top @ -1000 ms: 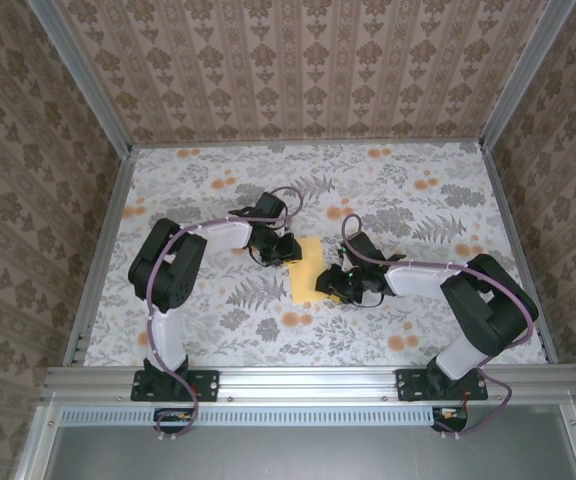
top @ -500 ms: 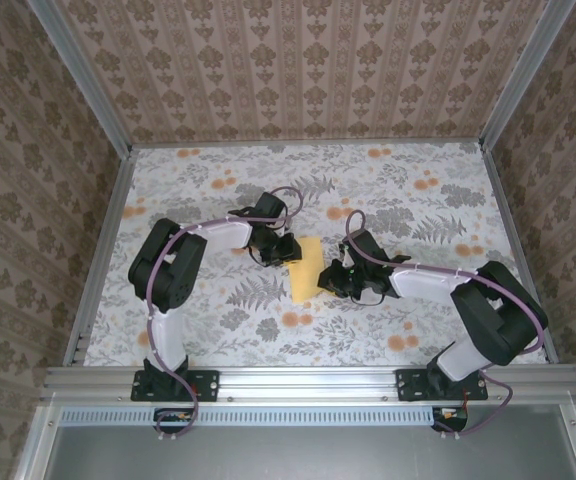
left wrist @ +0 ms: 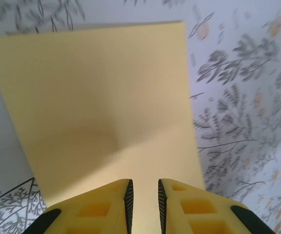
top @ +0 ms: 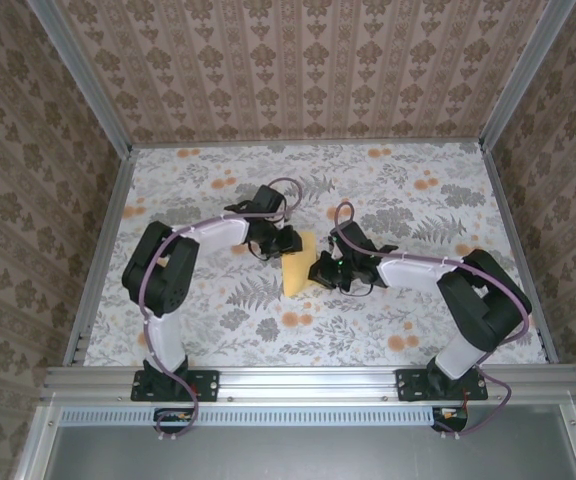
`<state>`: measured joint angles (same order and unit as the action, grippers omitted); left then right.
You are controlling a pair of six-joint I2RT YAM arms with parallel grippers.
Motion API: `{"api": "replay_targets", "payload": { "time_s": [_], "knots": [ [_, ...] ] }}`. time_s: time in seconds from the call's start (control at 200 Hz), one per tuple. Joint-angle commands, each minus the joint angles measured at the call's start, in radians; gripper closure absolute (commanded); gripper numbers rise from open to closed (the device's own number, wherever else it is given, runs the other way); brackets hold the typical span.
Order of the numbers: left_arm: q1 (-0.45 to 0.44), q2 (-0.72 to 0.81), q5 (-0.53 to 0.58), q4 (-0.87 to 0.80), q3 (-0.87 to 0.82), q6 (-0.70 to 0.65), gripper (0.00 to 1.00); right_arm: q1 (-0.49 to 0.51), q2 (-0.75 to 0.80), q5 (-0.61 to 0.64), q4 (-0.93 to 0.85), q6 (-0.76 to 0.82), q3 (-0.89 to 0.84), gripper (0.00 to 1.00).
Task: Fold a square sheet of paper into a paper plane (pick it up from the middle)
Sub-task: Third fold the triangle at the center of the table.
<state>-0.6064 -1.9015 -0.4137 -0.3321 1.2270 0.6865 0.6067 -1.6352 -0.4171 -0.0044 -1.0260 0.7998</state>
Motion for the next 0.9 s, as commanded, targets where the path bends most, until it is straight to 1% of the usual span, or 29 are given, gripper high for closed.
{"api": "replay_targets", "payload": {
  "time_s": [0.0, 0.24, 0.44, 0.52, 0.685, 0.86, 0.895],
  "knots": [
    [0.021, 0.009, 0.036, -0.019, 0.026, -0.023, 0.76, 0.007, -0.034, 0.022, -0.031, -0.014, 0.040, 0.92],
    [0.043, -0.045, 0.058, -0.033, 0.054, -0.065, 0.77, 0.008, -0.032, 0.031, -0.097, -0.010, 0.055, 0.92],
    [0.042, -0.043, 0.043, -0.044, 0.052, -0.092, 0.78, 0.008, 0.031, 0.023, -0.187, 0.000, 0.026, 0.92],
    [0.034, -0.031, 0.030, -0.044, 0.046, -0.101, 0.78, 0.008, 0.061, 0.021, -0.218, 0.000, 0.010, 0.92],
    [0.001, -0.023, 0.037, -0.043, 0.004, -0.096, 0.79, 0.009, 0.108, 0.032, -0.263, -0.010, -0.014, 0.92],
    [-0.015, -0.028, 0.044, -0.033, -0.030, -0.093, 0.81, 0.016, 0.096, 0.025, -0.260, -0.009, 0.005, 0.92],
    [-0.016, -0.034, 0.042, -0.033, -0.032, -0.094, 0.83, 0.020, 0.087, 0.023, -0.261, -0.003, 0.016, 0.92]
  ]
}}
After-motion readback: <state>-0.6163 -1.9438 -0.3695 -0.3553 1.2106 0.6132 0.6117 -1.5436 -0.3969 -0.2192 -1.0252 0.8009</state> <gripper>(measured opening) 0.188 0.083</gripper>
